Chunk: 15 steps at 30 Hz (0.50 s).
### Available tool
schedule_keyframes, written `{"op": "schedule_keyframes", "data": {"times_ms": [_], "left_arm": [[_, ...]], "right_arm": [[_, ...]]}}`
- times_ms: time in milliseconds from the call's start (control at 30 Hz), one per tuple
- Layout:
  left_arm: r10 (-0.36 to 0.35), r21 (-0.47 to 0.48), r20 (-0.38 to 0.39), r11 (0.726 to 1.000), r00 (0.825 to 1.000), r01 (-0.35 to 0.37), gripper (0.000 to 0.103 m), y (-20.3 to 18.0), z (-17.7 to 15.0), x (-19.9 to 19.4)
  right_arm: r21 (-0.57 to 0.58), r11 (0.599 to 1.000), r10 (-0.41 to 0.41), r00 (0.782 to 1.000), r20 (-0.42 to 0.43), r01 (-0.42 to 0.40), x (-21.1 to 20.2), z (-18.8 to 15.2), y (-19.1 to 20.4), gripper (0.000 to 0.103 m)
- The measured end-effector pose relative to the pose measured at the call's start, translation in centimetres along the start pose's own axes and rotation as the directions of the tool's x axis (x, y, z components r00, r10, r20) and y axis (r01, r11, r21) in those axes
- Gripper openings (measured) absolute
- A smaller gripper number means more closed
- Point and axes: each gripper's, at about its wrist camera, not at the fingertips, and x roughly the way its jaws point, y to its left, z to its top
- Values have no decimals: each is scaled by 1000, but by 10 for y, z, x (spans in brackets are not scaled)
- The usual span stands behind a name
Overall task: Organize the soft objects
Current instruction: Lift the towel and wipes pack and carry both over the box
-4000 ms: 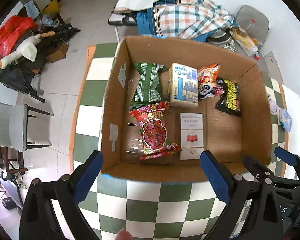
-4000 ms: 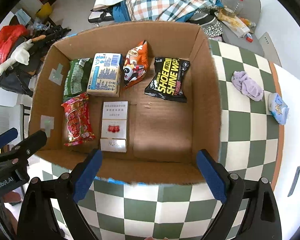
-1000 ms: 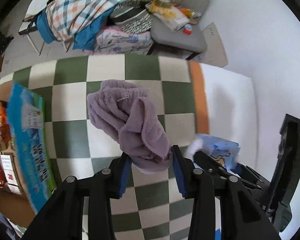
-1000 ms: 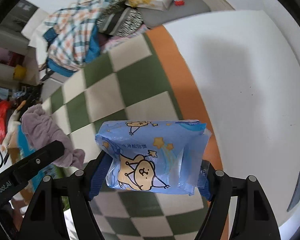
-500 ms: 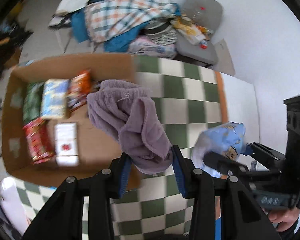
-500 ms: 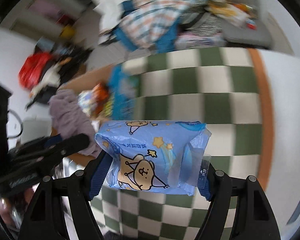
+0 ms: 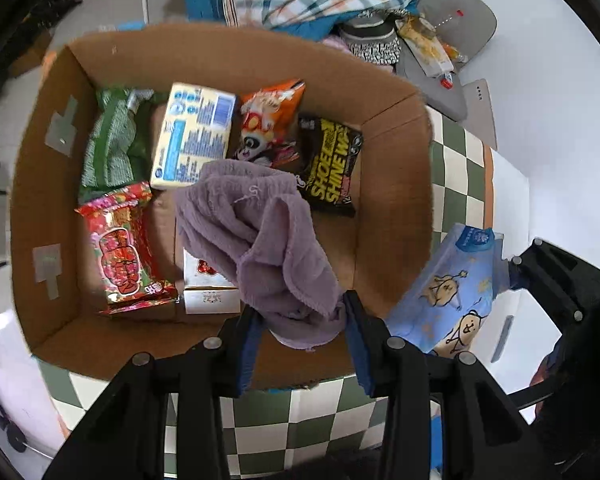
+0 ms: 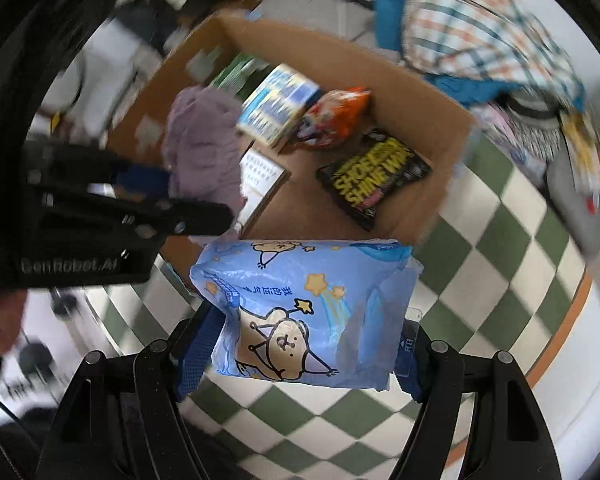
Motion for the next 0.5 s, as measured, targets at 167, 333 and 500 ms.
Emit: {"op": "schedule_keyframes", "data": {"times_ms": [167, 333, 500], "left_arm": [[-81, -16, -78, 997, 994, 80, 36, 10, 12, 18], [-130, -24, -142, 992, 981, 128, 37, 9, 23, 37], [-171, -41, -184, 985, 968, 167, 39, 11, 28, 49]], "right_arm": [[-190, 979, -87, 994, -70, 72, 21, 19, 18, 78], [-290, 954, -123, 982, -140, 78, 37, 32, 19, 78], [-312, 946, -151, 972, -181, 89, 45, 40, 11, 80]]}}
